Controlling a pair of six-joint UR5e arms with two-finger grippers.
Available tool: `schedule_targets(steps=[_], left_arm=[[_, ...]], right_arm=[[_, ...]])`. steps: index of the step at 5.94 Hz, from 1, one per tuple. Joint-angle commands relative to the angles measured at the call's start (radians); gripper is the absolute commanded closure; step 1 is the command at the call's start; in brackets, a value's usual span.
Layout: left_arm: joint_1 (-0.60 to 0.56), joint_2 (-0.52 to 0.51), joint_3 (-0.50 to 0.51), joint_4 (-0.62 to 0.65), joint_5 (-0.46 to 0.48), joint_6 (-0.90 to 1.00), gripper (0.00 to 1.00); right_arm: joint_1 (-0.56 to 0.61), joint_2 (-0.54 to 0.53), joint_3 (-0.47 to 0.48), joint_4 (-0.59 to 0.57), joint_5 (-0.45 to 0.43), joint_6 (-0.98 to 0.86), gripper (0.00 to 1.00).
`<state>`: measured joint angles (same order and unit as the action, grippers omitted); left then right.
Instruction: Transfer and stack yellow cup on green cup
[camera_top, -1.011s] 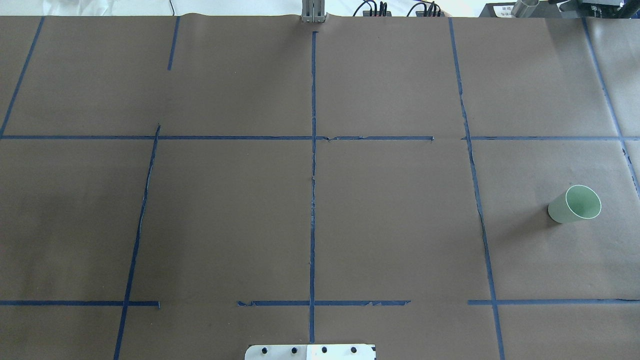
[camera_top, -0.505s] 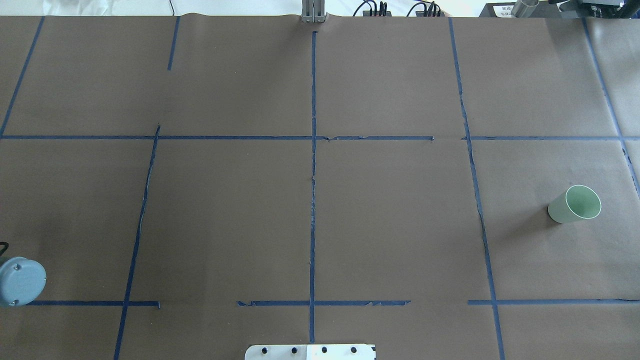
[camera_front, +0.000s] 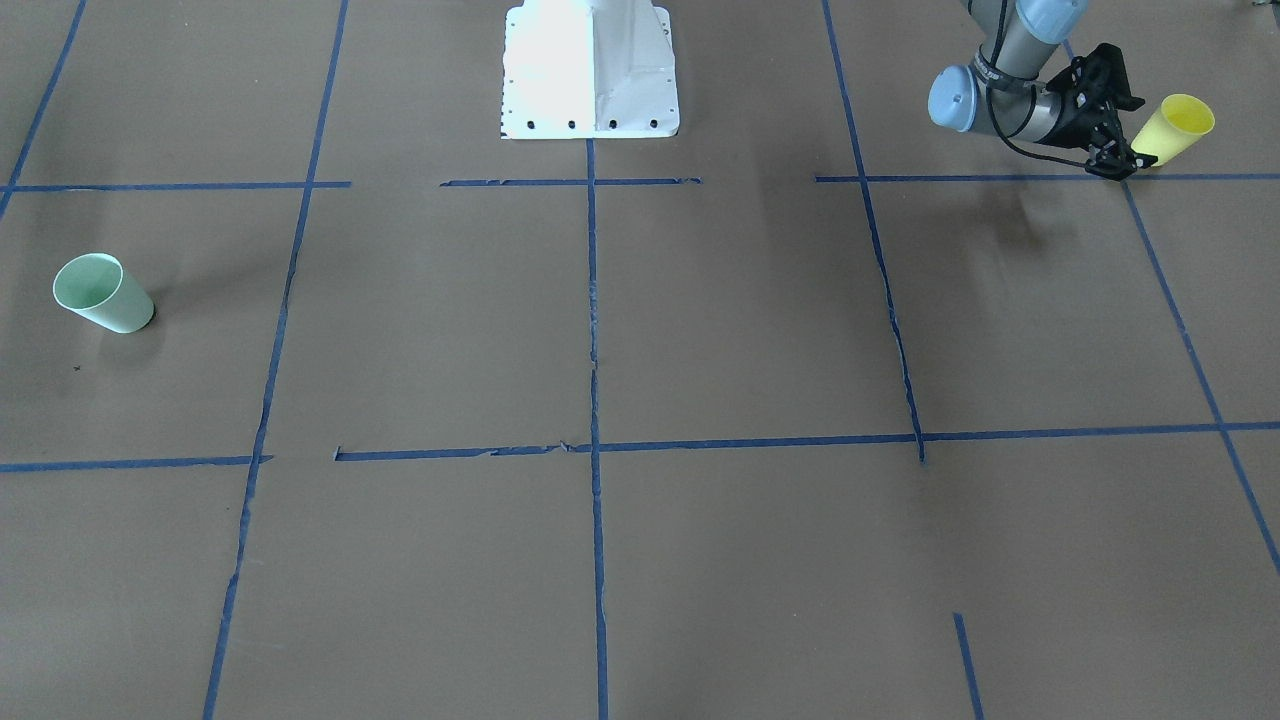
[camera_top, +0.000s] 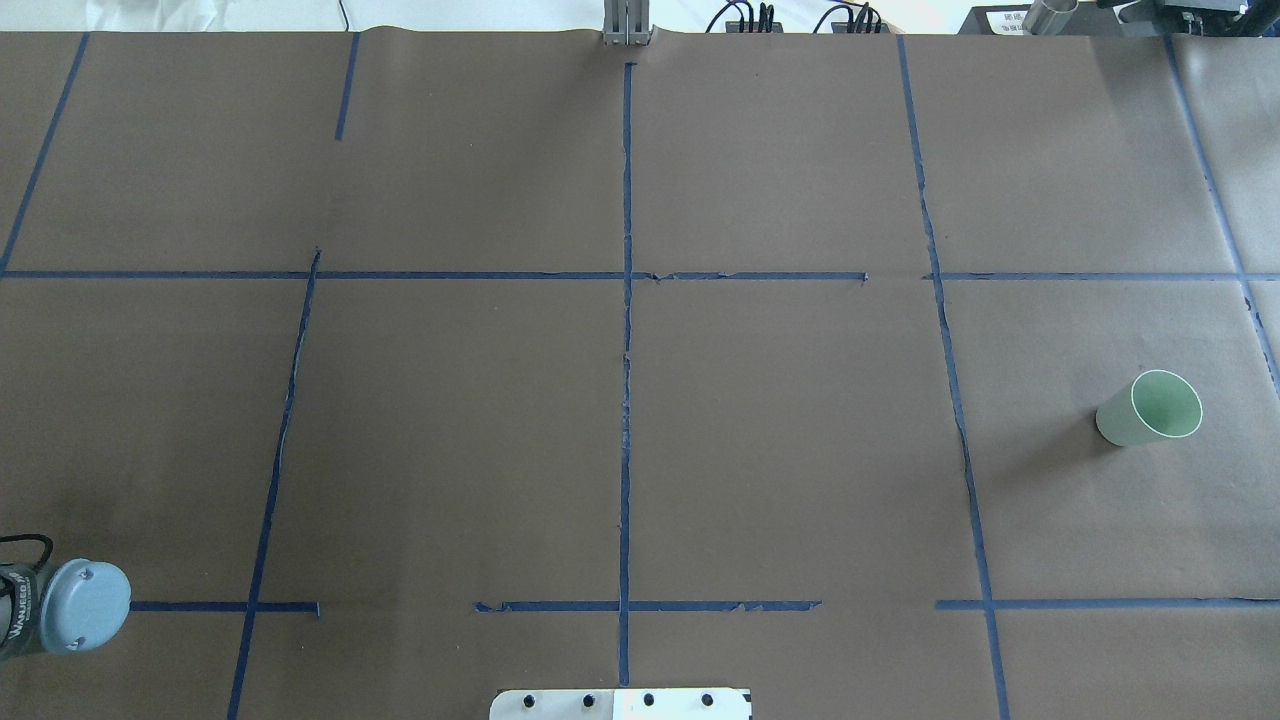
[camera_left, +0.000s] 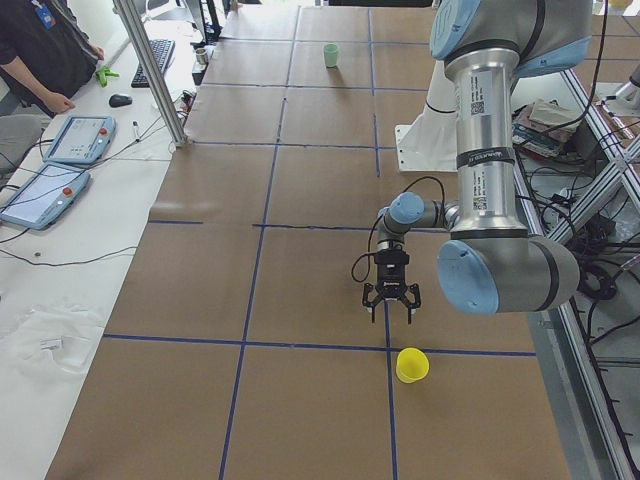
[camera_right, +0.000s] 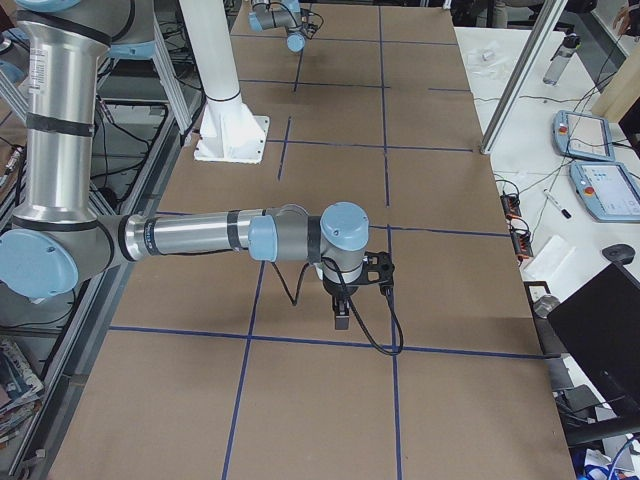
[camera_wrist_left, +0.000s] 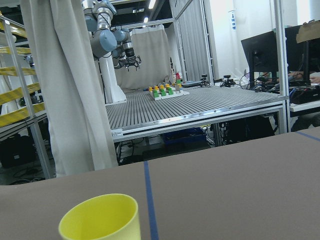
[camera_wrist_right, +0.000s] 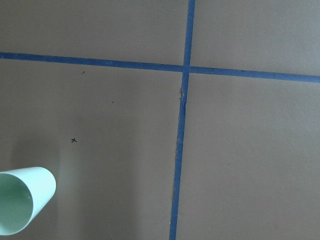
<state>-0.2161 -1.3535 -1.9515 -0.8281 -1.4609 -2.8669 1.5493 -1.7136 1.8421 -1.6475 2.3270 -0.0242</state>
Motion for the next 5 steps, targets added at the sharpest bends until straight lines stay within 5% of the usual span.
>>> schedule_targets(steps=[1, 5], left_arm=[[0.003, 0.002, 0.008, 0.009, -0.062, -0.057, 0.00], [0.027, 0.016, 0.110, -0.136, -0.059, -0.063, 0.00]], right_arm=[[0.000, 0.000, 0.011, 0.000, 0.000, 0.001, 0.00], [0.000, 0.000, 0.011, 0.000, 0.000, 0.001, 0.00]])
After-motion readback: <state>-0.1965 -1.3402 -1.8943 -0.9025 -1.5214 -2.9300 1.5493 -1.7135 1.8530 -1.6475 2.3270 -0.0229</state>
